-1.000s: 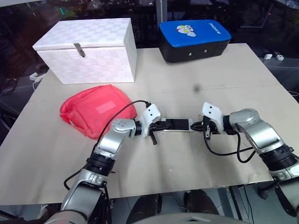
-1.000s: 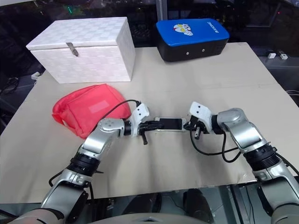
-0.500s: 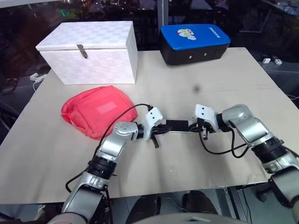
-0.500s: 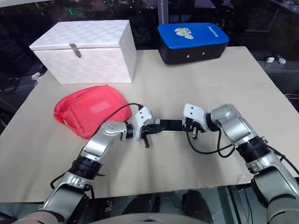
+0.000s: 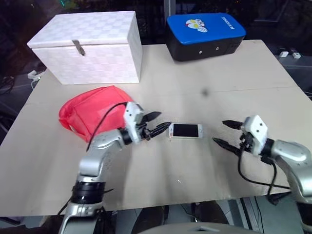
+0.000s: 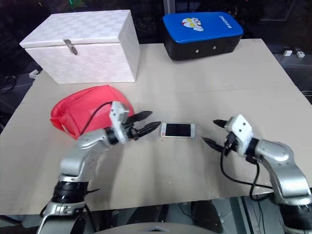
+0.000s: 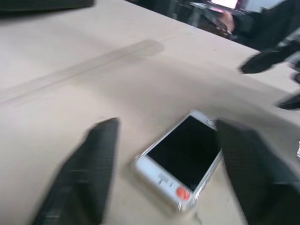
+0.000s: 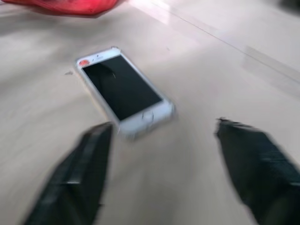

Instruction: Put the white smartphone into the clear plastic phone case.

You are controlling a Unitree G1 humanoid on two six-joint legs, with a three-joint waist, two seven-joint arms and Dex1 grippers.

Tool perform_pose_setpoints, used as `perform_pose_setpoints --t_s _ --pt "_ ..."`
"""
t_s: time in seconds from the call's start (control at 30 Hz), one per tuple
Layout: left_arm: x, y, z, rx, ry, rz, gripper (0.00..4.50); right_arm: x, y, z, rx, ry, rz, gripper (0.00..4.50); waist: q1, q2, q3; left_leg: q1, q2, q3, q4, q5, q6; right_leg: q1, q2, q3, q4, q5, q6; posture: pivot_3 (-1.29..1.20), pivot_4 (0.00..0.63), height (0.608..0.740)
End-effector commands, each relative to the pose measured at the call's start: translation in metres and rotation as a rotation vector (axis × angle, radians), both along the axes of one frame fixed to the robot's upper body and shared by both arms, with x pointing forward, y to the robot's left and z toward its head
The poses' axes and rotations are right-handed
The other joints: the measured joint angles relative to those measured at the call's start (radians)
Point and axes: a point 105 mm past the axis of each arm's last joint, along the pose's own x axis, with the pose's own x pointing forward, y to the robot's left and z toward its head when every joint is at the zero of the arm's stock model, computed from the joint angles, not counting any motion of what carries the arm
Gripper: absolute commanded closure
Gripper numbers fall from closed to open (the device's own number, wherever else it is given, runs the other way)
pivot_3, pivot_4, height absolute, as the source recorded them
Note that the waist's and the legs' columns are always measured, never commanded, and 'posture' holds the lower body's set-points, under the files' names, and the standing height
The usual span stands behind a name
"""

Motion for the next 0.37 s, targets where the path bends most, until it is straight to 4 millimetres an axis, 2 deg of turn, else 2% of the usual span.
perform_pose_setpoints --t_s 0.03,0.17,0.27,0.37 --pt "-0.020 0.009 0.015 -0.005 -0.040 -0.024 0.03 -0.014 -0.009 0.023 -0.020 -0.082 -0.023 0.00 0.001 0.001 0.005 0.003 0.000 0.000 0.000 0.000 0.000 0.002 0.000 0.000 0.000 0.000 0.000 0.00 0.150 0.740" --pt "-0.049 0.025 0.002 0.083 -0.010 -0.029 0.03 -0.027 -0.022 0.026 -0.032 -0.095 -0.076 0.00 0.001 0.002 0.008 0.005 0.000 0.000 -0.001 0.000 0.000 0.004 0.000 0.000 0.000 0.000 0.000 0.00 0.150 0.740" --pt "-0.071 0.034 -0.007 0.108 0.043 -0.030 0.03 -0.034 -0.029 0.020 -0.053 -0.078 -0.105 0.00 0.006 0.003 0.011 0.005 0.000 0.000 -0.001 0.000 0.000 0.005 0.000 0.000 0.000 0.000 0.000 0.00 0.150 0.740" --pt "-0.077 0.042 -0.013 0.120 0.066 -0.012 0.03 -0.039 -0.032 0.013 -0.070 -0.062 -0.114 0.00 0.015 0.002 0.013 0.005 0.001 0.000 -0.001 0.000 0.000 0.006 0.000 -0.001 -0.001 0.000 0.000 0.00 0.150 0.740"
